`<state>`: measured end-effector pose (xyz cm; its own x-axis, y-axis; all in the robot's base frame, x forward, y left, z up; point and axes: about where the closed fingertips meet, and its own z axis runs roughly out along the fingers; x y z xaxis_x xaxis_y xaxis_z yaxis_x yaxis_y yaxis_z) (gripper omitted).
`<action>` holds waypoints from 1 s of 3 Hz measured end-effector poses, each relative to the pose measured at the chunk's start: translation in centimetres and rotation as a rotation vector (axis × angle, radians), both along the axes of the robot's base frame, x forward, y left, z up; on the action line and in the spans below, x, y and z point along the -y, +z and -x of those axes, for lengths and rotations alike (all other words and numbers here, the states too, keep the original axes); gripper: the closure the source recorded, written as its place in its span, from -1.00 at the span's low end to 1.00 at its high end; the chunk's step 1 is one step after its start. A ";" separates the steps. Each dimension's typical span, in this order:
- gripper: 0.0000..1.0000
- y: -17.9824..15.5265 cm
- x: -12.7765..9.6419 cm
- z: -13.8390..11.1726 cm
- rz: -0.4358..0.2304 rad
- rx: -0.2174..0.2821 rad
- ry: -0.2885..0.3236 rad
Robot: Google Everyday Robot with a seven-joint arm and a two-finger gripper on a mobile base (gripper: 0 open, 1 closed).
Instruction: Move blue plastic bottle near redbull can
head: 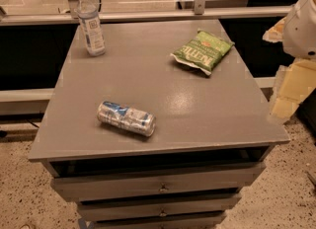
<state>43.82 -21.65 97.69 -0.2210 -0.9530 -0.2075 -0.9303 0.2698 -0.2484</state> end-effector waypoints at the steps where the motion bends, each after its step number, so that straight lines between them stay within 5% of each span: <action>1: -1.00 0.0 0.0 0.0 0.000 0.000 0.000; 3: -1.00 -1.8 -6.9 -9.4 -0.174 0.072 0.079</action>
Offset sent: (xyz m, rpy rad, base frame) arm 0.0579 0.0583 -0.0179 0.1380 -0.0482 0.1210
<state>53.20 -14.79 95.86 -0.1259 -0.9153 -0.3827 -0.9318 0.2415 -0.2711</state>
